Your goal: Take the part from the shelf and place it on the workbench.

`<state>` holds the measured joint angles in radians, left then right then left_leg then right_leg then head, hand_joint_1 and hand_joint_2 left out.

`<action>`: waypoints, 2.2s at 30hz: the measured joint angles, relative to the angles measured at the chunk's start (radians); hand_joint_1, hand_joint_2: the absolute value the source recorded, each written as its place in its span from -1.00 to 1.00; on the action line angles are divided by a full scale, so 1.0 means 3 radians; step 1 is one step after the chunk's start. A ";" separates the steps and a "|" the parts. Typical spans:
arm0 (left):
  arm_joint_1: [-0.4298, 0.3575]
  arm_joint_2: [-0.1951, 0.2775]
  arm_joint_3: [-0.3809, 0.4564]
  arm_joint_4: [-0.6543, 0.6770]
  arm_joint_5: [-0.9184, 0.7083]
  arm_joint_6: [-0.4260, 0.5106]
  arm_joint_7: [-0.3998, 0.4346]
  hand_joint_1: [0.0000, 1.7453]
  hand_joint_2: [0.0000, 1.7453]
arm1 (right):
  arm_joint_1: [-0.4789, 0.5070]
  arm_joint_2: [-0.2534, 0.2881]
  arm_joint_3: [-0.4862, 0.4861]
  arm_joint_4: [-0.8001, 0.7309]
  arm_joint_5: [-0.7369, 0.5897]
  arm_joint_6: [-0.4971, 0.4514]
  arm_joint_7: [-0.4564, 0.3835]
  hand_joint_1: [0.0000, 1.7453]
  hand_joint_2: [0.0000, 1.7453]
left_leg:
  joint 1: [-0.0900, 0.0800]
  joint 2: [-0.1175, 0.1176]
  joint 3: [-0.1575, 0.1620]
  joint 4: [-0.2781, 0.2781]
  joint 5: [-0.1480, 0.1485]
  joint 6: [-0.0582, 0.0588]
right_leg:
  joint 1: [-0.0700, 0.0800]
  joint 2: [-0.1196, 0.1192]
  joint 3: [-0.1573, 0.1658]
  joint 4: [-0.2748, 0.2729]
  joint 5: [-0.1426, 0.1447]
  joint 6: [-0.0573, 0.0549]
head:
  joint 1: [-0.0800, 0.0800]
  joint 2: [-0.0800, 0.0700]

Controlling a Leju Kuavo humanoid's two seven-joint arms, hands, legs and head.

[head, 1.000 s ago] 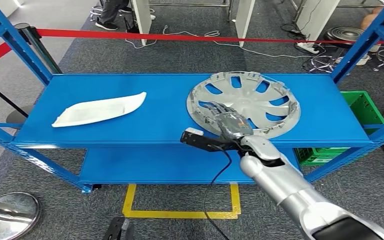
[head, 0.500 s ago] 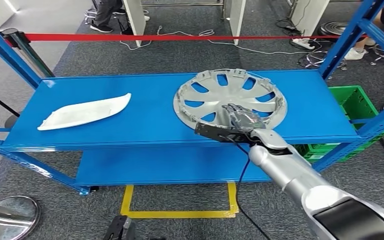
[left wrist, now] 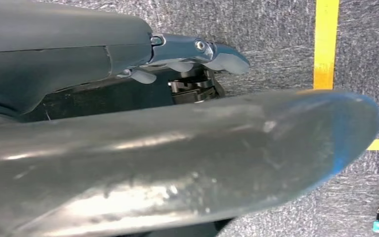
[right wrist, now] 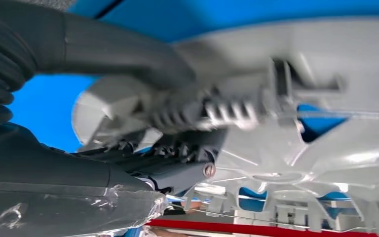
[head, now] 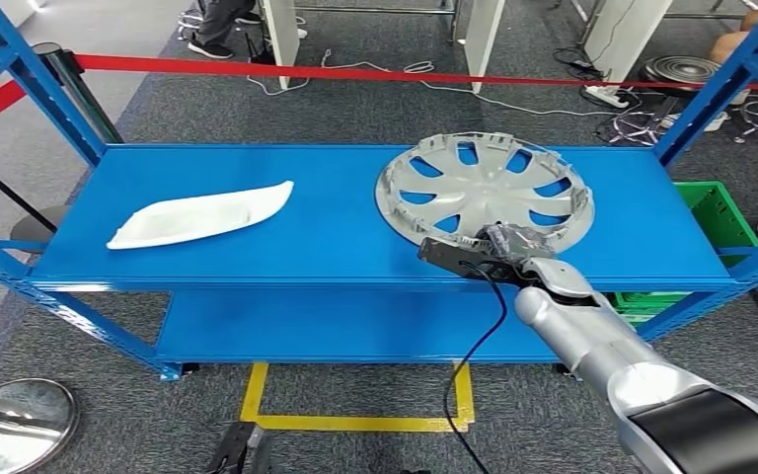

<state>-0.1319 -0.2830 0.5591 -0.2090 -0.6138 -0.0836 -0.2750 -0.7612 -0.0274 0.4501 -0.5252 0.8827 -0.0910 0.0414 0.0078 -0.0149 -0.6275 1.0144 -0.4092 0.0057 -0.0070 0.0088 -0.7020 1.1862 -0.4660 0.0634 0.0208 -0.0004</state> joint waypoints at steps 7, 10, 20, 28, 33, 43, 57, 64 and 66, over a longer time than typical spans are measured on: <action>-0.0004 0.0002 -0.0001 -0.0001 0.0008 0.0008 0.0000 -1.00 -1.00 | -0.0035 0.0001 -0.0018 0.0025 0.0001 0.0046 -0.0026 1.00 1.00 | -0.0012 -0.0005 -0.0015 0.0035 -0.0031 -0.0114 | 0.0005 0.0006 0.0255 -0.0482 0.0138 -0.0116 | -0.0012 0.0000; -0.0002 0.0004 0.0000 -0.0001 0.0018 0.0011 -0.0001 -1.00 -1.00 | -0.0039 -0.0001 -0.0042 0.0035 -0.0001 0.0060 -0.0038 1.00 1.00 | -0.0009 0.0007 -0.0242 0.0516 -0.0294 -0.0153 | -0.0008 -0.0004 0.0265 -0.0494 0.0142 -0.0151 | -0.0030 0.0000; -0.0006 0.0002 0.0002 -0.0001 0.0021 0.0014 -0.0001 -1.00 0.00 | -0.0041 -0.0009 -0.0081 0.0062 -0.0003 0.0072 -0.0044 1.00 1.00 | -0.0004 0.0001 0.0022 0.0015 -0.0036 -0.0083 | 0.0001 0.0007 0.0256 -0.0492 0.0144 -0.0055 | -0.0027 0.0000; -0.0003 0.0001 0.0006 -0.0001 0.0027 0.0062 0.0013 -1.00 1.00 | 0.0004 -0.0031 -0.0143 0.0076 -0.0011 0.0103 -0.0102 1.00 1.00 | -0.0006 0.0012 0.0028 0.0003 -0.0024 0.0019 | -0.0010 -0.0003 -0.0185 0.0413 -0.0241 0.0009 | 0.0004 0.0000; -0.0006 0.0000 0.0008 -0.0001 -0.0005 0.0155 0.0140 -1.00 1.00 | -0.0014 -0.0026 -0.0165 0.0077 0.0022 0.0104 -0.0120 1.00 1.00 | -0.0018 0.0005 0.0041 0.0012 -0.0038 -0.0027 | -0.0009 0.0000 0.0222 -0.0418 0.0137 -0.0023 | 0.0002 0.0000; -0.0004 0.0001 0.0076 -0.0005 0.0058 0.0226 0.0167 -1.00 1.00 | -0.0006 -0.0003 -0.0196 0.0068 0.0061 0.0096 -0.0122 1.00 1.00 | -0.0010 0.0014 -0.0385 0.0876 -0.0428 -0.0163 | -0.0018 -0.0032 0.0274 -0.0504 0.0151 -0.0145 | -0.0034 0.0000; -0.0003 -0.0006 0.0089 -0.0006 0.0050 0.0237 0.0176 -1.00 1.00 | 0.0017 -0.0004 -0.0246 0.0067 0.0060 0.0100 -0.0096 1.00 1.00 | 0.0016 0.0018 0.0038 0.0021 -0.0050 0.0001 | -0.0022 -0.0012 -0.0112 0.0254 -0.0217 0.0009 | -0.0010 0.0000; -0.0001 -0.0004 0.0093 -0.0006 0.0049 0.0185 0.0174 -1.00 1.00 | 0.0056 0.0012 -0.0280 0.0006 -0.0014 -0.0068 -0.0226 1.00 1.00 | 0.0004 0.0005 0.0051 0.0029 -0.0067 -0.0058 | -0.0023 -0.0004 0.0212 -0.0406 0.0140 -0.0015 | -0.0007 0.0000; 0.0003 -0.0002 0.0103 -0.0006 0.0051 0.0183 0.0160 -1.00 1.00 | 0.0130 0.0033 -0.0329 -0.0112 -0.0099 -0.0237 -0.0311 1.00 1.00 | 0.0005 0.0000 0.0046 0.0015 -0.0052 -0.0099 | -0.0010 0.0003 0.0224 -0.0447 0.0139 -0.0055 | -0.0008 0.0000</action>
<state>-0.1311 -0.2835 0.5900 -0.2110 -0.5983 -0.0288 -0.2270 -0.7223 -0.0175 0.3512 -0.5587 0.8529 -0.1621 -0.0518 0.0093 -0.0148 -0.6138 1.0189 -0.4249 -0.0241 -0.0099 0.0097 -0.6349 1.0521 -0.4242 0.0470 0.0184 -0.0004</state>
